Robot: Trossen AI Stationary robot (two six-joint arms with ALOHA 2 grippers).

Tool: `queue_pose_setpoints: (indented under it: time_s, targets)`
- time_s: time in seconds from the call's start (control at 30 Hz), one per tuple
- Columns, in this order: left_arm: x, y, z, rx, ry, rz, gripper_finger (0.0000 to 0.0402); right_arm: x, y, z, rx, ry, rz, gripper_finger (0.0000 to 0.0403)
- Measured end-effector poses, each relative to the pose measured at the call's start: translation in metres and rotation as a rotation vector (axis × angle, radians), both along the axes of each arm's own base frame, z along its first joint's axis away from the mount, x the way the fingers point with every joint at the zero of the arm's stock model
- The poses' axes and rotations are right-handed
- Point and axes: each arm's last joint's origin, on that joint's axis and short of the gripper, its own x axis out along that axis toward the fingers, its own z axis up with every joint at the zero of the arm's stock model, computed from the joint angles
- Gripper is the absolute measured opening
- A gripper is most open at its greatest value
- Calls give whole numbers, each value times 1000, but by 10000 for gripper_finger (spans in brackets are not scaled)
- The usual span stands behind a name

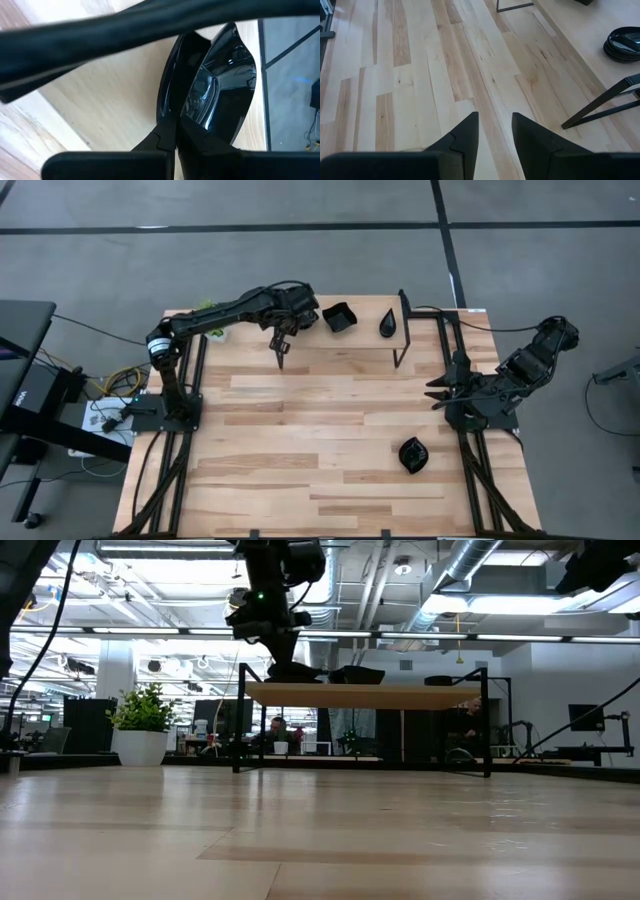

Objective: Pick & Place Mini shaped plates
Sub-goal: Stack the black plate on top of the black plate on the shelf

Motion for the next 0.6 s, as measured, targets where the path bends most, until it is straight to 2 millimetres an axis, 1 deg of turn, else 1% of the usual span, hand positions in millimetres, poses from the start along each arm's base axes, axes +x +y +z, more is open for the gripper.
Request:
queue_pose_setpoints:
  time_s: [0.6]
  targets:
    - [3,2,2,16,-35,-1,8,0,0,0,0,0,-1,113]
